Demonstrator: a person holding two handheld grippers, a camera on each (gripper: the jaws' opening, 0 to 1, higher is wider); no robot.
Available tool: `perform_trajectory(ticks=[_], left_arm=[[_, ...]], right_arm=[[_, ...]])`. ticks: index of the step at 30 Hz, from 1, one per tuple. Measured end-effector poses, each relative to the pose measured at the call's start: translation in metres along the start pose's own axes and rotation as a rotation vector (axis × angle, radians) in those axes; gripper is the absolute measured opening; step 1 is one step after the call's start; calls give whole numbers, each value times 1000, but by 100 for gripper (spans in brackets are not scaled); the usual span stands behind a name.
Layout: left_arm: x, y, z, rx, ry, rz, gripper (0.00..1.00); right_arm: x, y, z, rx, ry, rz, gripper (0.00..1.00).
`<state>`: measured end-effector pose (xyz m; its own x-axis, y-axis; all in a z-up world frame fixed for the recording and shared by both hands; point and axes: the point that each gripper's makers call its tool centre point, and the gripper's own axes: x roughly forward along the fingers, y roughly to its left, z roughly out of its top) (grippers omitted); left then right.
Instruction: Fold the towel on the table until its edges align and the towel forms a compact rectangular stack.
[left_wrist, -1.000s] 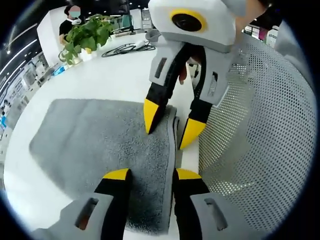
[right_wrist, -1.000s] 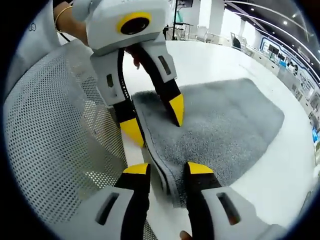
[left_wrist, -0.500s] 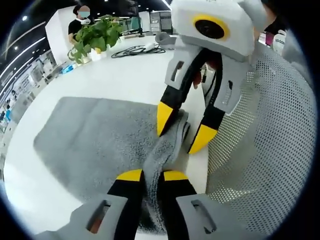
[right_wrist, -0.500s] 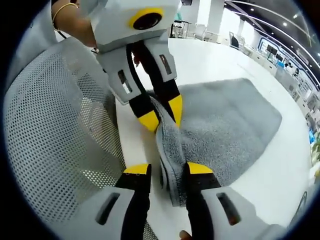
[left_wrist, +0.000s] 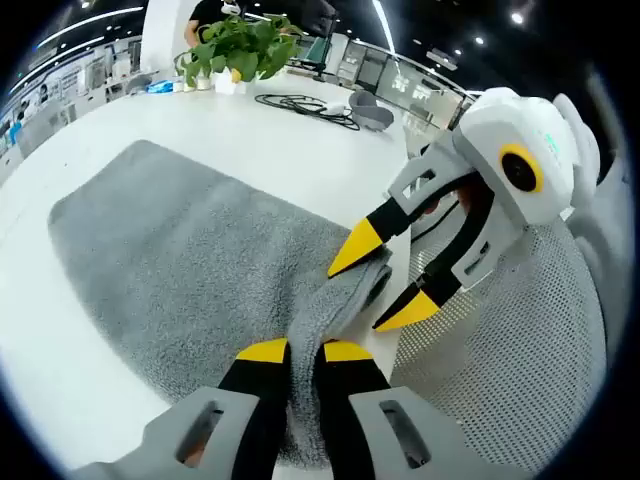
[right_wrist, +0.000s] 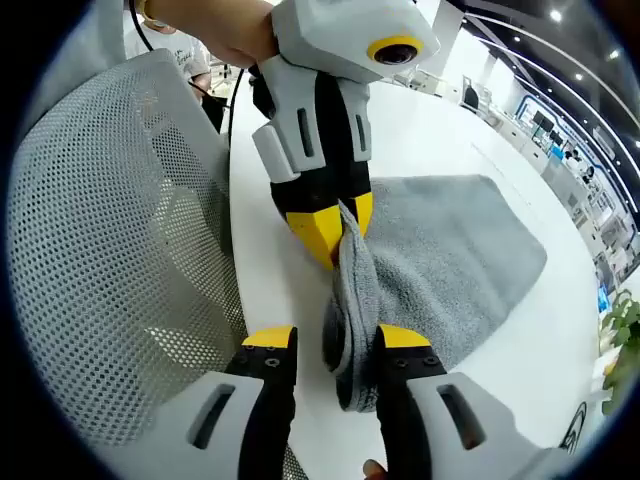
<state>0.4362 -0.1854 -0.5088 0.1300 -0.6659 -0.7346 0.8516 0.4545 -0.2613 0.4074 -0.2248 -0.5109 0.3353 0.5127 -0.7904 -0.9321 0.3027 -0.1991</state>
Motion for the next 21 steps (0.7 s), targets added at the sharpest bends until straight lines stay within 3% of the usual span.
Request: perform_trajectory(ticks=[7,17,21], left_arm=[[-4,-3,6,-101,-16,-54,10],[-8,-13,9,-80,-18,-59,11],[-6,-7,2,-33,-9,-52,12]], right_arm=[[1,-9,-4,-16,16,-51,25],[-4,-17,0,13,-11,-83,15],[-6,-20,4,106,-56,-78,11]])
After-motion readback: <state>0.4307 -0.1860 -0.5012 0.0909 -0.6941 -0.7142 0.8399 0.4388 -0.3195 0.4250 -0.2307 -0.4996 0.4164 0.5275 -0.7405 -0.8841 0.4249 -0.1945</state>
